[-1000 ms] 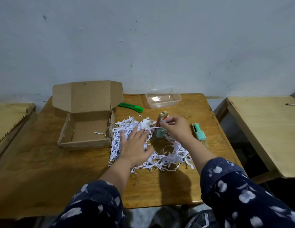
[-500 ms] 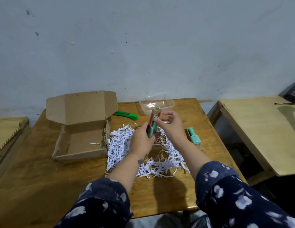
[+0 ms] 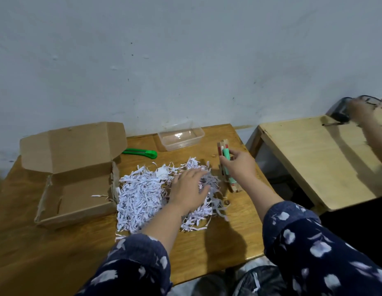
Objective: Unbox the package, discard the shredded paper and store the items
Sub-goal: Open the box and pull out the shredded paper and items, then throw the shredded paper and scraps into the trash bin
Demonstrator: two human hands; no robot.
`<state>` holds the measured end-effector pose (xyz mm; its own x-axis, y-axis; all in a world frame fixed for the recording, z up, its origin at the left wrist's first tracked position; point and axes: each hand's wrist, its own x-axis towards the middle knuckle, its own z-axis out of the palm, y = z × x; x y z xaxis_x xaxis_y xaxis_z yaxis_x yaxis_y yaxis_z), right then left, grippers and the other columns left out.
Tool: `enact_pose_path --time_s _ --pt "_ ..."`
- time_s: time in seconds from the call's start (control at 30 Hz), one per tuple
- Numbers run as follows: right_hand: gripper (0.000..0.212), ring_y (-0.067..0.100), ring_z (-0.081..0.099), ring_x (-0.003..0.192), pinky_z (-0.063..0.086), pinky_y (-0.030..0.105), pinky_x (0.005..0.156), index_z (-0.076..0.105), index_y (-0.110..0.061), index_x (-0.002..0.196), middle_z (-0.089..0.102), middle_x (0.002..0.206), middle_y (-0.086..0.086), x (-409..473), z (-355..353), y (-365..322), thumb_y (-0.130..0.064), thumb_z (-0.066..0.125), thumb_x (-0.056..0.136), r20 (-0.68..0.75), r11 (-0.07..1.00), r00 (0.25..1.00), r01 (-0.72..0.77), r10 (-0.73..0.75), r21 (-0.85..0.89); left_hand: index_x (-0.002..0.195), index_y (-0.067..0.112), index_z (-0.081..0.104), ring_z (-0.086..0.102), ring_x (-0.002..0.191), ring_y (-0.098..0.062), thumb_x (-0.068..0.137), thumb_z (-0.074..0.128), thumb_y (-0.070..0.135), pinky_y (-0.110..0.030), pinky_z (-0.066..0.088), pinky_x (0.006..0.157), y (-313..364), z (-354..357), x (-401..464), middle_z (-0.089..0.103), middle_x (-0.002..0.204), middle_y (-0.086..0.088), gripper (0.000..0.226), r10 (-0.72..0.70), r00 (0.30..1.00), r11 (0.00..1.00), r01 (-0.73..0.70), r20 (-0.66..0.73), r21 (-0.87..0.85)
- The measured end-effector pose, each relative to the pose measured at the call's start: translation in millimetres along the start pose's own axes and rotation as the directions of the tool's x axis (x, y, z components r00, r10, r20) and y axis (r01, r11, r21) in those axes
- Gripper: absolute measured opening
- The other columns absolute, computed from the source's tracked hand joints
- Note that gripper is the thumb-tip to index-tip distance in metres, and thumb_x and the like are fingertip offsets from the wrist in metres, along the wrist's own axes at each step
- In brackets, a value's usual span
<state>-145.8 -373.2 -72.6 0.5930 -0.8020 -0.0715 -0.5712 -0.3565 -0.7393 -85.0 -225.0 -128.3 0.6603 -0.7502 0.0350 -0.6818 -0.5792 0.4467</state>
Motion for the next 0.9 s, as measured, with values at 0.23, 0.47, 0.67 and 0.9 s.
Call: enact_pose_path --time_s 0.23,0.47,0.67,0.9 --pt "0.044 0.027 0.066 0.094 0.057 0.041 0.079 0.061 -0.011 0.121 0.066 0.111 0.013 18 -7 51 -0.034 0.068 0.084 -0.057 0.946 0.981 -0.196 0.187 -0.257 0.147 0.032 0.03 0.001 0.148 -0.014 0.094 0.034 0.06 -0.051 -0.001 0.118 8 18 -1 0.013 0.161 0.007 0.06 0.019 0.973 0.988 -0.054 0.231 0.146" --pt "0.04 0.026 0.065 0.085 0.057 0.042 0.078 0.065 -0.008 0.111 0.064 0.094 0.01 28 0 65 -0.04 0.061 0.088 -0.014 0.92 0.961 -0.268 0.276 -0.285 0.148 0.033 0.029 0.001 0.148 -0.011 0.093 0.033 0.062 -0.05 -0.001 0.118 -1 26 -3 0.012 0.161 0.01 0.062 0.011 0.977 0.989 -0.043 0.213 0.144" --pt "0.037 0.028 0.045 0.122 0.041 0.044 0.1 0.057 -0.021 0.126 0.055 0.13 0.007 19 7 52 -0.038 0.05 0.094 -0.028 0.867 0.996 0.057 -0.082 -0.496 0.135 0.036 0.046 0.033 0.134 -0.011 0.095 0.029 0.058 -0.041 0.021 0.111 -5 15 -2 0.046 0.139 0.01 0.048 0.053 0.998 0.995 -0.056 0.035 0.079" --pt "0.064 0.034 0.016 0.144 0.022 0.05 0.115 0.036 -0.03 0.143 0.026 0.155 0.012 -10 45 11 -0.053 0.055 0.087 0.542 0.876 0.805 0.422 -0.243 -0.233 0.134 0.033 0.045 0.025 0.138 -0.026 0.092 0.04 0.053 -0.048 0.022 0.113 -37 -26 -13 0.036 0.147 0.0 0.047 -0.147 0.985 0.949 0.166 -0.089 0.268"
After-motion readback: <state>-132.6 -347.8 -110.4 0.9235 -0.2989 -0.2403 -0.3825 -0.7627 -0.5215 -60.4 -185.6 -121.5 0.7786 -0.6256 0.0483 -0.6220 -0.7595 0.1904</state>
